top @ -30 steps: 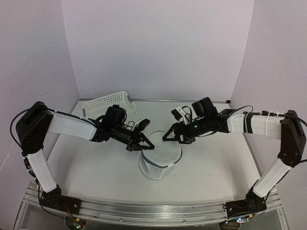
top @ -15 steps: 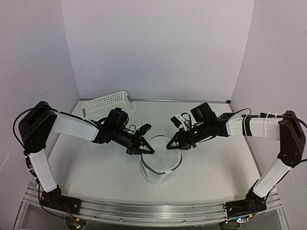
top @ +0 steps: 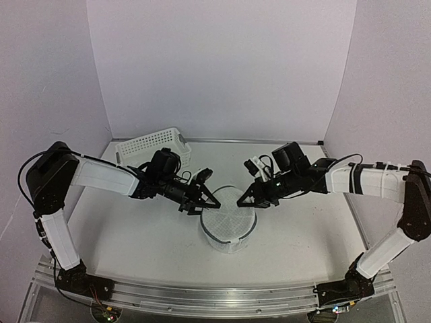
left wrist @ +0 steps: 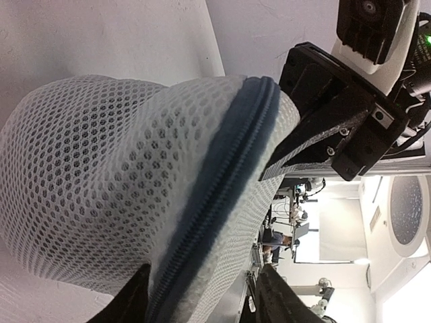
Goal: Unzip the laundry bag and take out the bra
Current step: Pass from the left arm to the right, then pass from the right arm to the left
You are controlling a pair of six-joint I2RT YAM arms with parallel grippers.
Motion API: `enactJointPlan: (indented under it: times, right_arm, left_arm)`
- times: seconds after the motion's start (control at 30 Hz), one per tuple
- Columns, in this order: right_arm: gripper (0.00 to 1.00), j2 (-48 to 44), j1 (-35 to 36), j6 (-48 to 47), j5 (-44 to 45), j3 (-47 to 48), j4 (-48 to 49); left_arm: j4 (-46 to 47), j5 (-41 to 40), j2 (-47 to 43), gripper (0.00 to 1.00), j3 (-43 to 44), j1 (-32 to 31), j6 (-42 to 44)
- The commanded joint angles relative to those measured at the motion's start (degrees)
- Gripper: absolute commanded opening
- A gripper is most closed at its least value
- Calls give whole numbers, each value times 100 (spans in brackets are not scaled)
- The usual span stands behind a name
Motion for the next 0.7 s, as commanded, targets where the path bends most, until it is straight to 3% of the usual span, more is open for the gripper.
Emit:
enactJointPlan:
  times: [0.0,0.1,0.17,0.67]
  right_arm:
    - [0,-473,-33,246,393,43,167]
    - [0,-685,-169,411,532,60,169]
    - [0,-820,-274,519,604,72,169]
    - [0,-1355,-388,1467,1660,410,305]
  left_arm:
    - [-89,-203,-111,55,410,-7,87]
    - [-1485,-881,-109,62,890,7,810]
    - [-1927,-1159,-128,65,1062,52,1048]
    - [-1998,-1708,-896,72,1070,327,628]
